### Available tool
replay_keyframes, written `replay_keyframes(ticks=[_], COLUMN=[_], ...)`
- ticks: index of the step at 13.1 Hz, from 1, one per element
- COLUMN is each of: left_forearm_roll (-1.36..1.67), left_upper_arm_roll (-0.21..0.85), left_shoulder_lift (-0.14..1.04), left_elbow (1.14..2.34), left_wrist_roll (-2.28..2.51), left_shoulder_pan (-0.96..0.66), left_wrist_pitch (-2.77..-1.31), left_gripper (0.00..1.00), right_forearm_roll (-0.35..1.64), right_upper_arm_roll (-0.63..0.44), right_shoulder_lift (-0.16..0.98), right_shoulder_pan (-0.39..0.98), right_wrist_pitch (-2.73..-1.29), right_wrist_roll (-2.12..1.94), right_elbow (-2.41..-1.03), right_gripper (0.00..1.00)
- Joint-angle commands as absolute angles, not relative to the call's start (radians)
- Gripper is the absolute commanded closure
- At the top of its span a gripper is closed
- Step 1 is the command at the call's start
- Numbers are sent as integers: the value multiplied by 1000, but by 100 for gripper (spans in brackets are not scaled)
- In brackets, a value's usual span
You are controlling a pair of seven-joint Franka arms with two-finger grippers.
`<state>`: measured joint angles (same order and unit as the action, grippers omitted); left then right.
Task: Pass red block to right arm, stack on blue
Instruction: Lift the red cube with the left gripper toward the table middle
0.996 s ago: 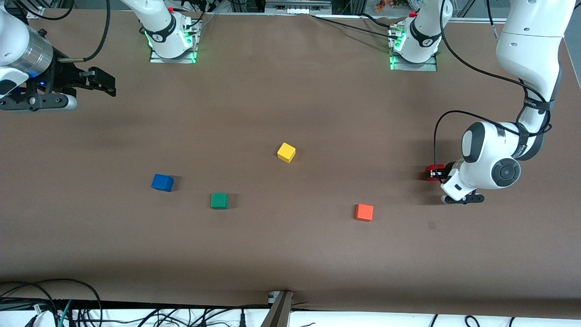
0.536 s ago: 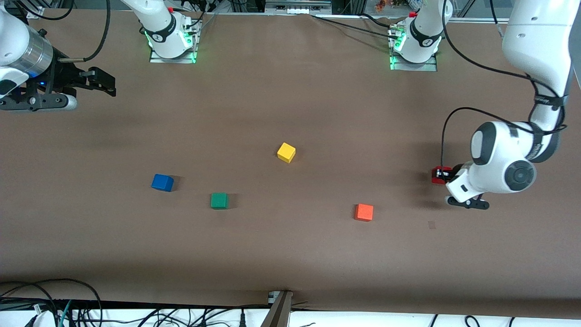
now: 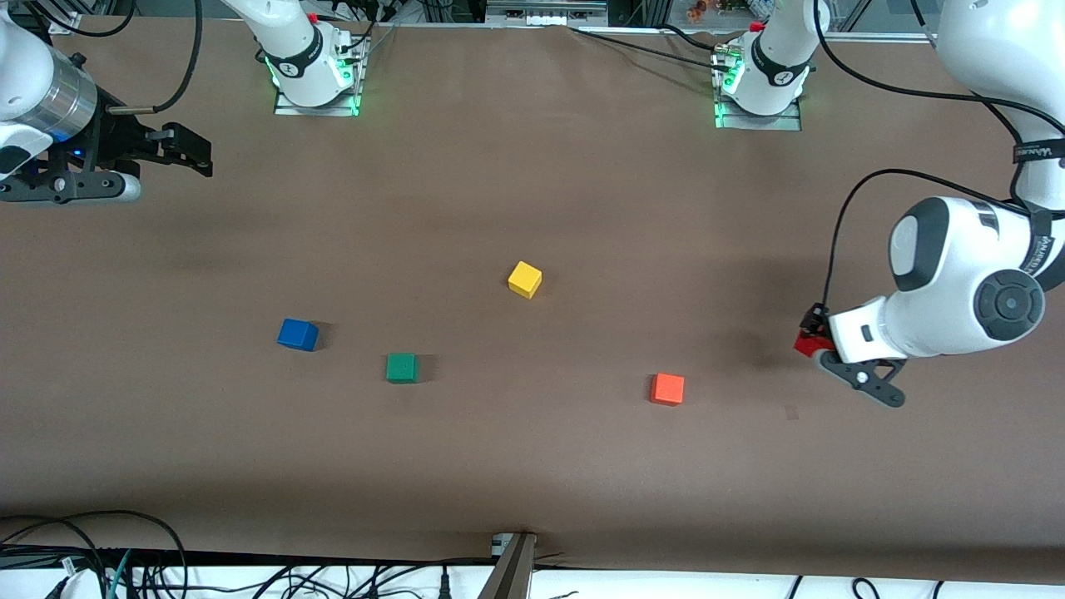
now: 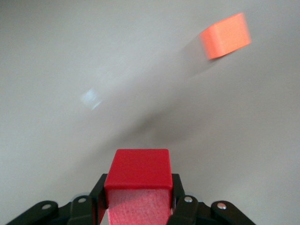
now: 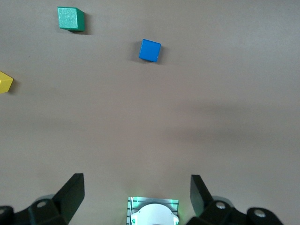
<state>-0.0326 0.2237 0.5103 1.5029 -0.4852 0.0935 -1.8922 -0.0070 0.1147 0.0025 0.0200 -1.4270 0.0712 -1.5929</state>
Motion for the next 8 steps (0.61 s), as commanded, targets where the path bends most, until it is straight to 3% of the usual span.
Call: replay_keyframes(ticks=[1,8], left_forearm_roll=[116,688], left_upper_arm_roll=[245,242], left_shoulder_lift=[525,613], left_elbow=[1447,1440], left_wrist_roll=[-749,-1329], left_shoulder_pan=[109,156], left_wrist_pitch=[-1868,-1845], left_gripper=[100,100], right_forearm_roll=[-11,-9], right_upper_arm_roll=[117,117], right_shoulder_lift=[-5,-5], right_shoulder_pan=[20,20], right_wrist_pitch=[-1414,-1413], right_wrist_roll=[83,83], right_elbow=[-1586,-1586], right_gripper=[0,0])
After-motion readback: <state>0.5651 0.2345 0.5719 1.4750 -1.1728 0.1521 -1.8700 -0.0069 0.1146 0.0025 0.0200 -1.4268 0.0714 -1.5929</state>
